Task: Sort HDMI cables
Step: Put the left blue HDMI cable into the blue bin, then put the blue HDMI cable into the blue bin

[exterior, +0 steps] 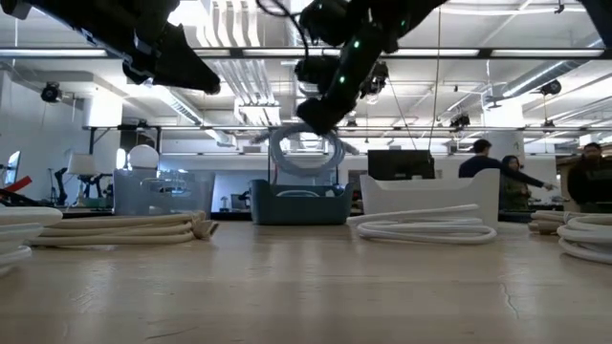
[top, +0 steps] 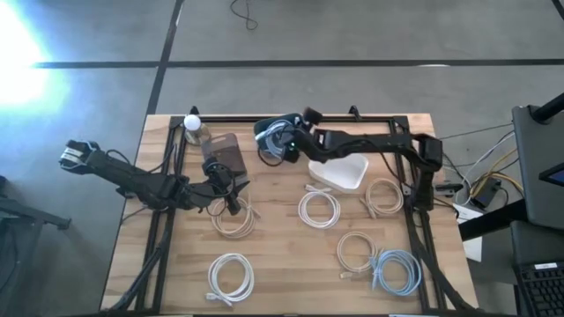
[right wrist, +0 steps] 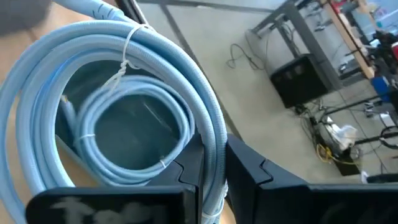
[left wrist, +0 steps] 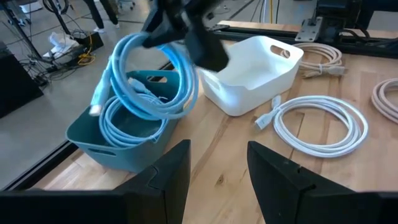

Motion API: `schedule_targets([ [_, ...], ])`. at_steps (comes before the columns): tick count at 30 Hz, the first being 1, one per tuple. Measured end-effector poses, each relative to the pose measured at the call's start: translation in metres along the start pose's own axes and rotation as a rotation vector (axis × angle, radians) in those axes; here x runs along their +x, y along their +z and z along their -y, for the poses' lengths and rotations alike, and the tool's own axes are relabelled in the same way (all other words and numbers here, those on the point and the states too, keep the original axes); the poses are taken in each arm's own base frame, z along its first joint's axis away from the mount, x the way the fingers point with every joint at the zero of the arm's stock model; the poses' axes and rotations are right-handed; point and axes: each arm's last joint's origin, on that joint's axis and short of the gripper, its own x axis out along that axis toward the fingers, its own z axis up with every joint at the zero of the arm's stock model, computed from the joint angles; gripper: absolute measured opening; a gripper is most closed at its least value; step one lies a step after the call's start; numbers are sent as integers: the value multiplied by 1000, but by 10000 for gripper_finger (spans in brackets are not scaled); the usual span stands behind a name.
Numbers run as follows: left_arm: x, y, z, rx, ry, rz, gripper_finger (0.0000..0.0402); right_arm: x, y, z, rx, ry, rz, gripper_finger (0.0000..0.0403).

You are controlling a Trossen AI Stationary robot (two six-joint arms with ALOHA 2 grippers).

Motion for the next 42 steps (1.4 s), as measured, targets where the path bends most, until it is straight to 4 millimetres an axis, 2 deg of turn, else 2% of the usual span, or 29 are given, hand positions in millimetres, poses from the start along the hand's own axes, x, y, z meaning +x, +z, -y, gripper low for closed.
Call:
schedule_targets([
  [7, 0, 0, 0, 0, 0, 0, 163, 40, -8, 8, 27, -53, -23, 43],
  [16, 0, 0, 0, 1, 0, -1, 163, 66, -17, -2, 24, 39, -29, 58],
  [36, 0, -1, 0, 2, 0, -2, 163, 65, -18, -4, -7, 63, -36, 154],
  [39, 0, -1, 0, 2, 0, -2, 163, 60, -15, -3, -1, 65, -30, 162],
  [42, 0, -1, 0, 2, 1, -2, 163, 46, -10, -2, 30, 75, -12, 164],
])
